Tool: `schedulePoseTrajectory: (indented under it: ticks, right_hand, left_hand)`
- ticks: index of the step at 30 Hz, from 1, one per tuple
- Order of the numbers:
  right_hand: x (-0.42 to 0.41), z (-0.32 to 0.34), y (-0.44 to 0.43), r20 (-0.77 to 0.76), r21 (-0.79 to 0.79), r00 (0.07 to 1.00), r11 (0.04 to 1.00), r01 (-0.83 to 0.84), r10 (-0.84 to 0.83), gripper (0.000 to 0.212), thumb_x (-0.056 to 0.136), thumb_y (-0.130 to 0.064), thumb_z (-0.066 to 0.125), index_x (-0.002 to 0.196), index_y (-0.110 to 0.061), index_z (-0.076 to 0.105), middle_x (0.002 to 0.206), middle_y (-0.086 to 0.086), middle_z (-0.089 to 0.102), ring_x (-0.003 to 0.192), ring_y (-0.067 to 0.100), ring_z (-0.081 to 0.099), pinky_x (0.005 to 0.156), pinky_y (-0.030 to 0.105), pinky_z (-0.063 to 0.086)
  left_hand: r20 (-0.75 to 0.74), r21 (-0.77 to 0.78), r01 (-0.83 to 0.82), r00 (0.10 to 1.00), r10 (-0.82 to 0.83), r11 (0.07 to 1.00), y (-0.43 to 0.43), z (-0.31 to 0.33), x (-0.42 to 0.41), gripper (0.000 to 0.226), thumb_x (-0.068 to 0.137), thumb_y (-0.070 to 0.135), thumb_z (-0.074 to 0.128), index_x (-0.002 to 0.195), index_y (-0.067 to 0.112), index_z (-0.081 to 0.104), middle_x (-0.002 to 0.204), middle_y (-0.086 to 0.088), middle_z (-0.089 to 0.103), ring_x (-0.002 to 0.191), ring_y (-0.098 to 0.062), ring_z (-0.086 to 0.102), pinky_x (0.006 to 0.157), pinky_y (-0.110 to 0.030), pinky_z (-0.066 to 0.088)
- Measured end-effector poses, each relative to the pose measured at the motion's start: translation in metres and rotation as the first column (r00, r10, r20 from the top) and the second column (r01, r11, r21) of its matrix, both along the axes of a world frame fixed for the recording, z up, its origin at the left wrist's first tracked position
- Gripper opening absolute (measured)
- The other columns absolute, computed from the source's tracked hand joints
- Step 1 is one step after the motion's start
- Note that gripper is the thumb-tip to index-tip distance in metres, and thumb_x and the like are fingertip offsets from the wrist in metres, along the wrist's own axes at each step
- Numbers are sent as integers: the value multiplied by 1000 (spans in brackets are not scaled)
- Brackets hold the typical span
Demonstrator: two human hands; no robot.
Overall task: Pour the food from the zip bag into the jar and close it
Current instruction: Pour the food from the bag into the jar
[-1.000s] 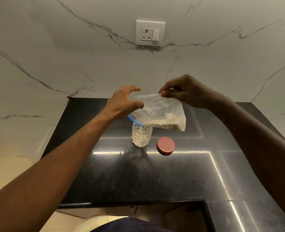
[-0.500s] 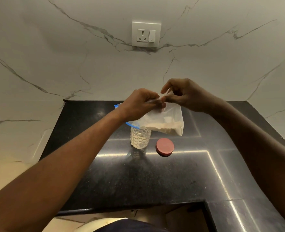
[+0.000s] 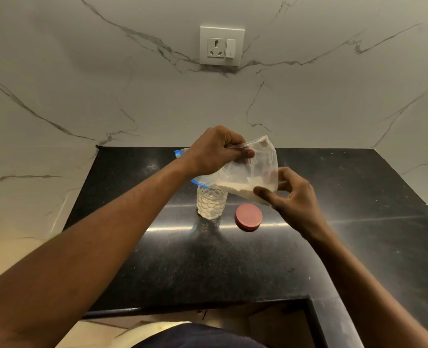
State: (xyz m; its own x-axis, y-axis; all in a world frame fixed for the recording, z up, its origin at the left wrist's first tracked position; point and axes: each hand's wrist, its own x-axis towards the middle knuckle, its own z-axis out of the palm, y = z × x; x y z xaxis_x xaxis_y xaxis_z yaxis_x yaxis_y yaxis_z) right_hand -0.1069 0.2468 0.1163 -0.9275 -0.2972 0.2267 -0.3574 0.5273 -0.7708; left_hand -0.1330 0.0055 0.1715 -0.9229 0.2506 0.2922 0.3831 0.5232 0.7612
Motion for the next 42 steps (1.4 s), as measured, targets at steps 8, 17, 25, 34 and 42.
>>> schedulePoseTrajectory:
  ticks: [8, 17, 25, 34, 42]
  right_hand:
    - [-5, 8, -2, -29, -136, 994, 986, 99, -104, 18, 100, -27, 67, 94, -11, 71, 91, 10, 71, 85, 34, 70, 62, 57, 62]
    - [-18, 15, -3, -33, -93, 995, 991, 91, -95, 23, 101, -29, 66, 88, -11, 69, 80, 5, 64, 71, 26, 65, 56, 52, 62]
    - [-21, 25, -5, -23, -75, 998, 996, 52, -54, 24, 102, -28, 65, 90, -8, 68, 82, 11, 65, 74, 34, 65, 60, 53, 63]
    - [-30, 35, -9, -61, -78, 997, 996, 40, -45, 32, 105, -34, 58, 87, -10, 69, 63, -20, 58, 57, 2, 48, 55, 17, 38]
    - [-34, 47, -25, -118, -11, 993, 1000, 14, -15, 25, 106, -30, 57, 86, -20, 69, 64, -21, 60, 59, -4, 51, 54, 7, 36]
  left_hand:
    - [11, -52, -59, 998, 59, 997, 0, 3, 0, 39, 95, 34, 78, 88, -4, 77, 77, -33, 67, 60, -28, 52, 60, -46, 49]
    - [-45, 22, -512, 858, 512, 859, -61, -36, 30, 84, 79, 67, 79, 149, 30, 51, 155, -3, 49, 145, -25, 42, 116, -49, 39]
    - [429, 387, -476, 851, 303, 790, -71, -86, 31, 28, 101, 18, 70, 128, 17, 67, 111, 1, 78, 113, -21, 75, 82, -30, 65]
    - [399, 418, -493, 854, 333, 763, -76, -96, 35, 10, 97, 19, 74, 107, 18, 76, 97, 5, 84, 92, -14, 81, 70, -24, 64]
    - [438, 445, -502, 844, 309, 741, -77, -107, 38, 10, 97, 18, 73, 107, 19, 75, 95, 9, 84, 91, -12, 81, 68, -22, 64]
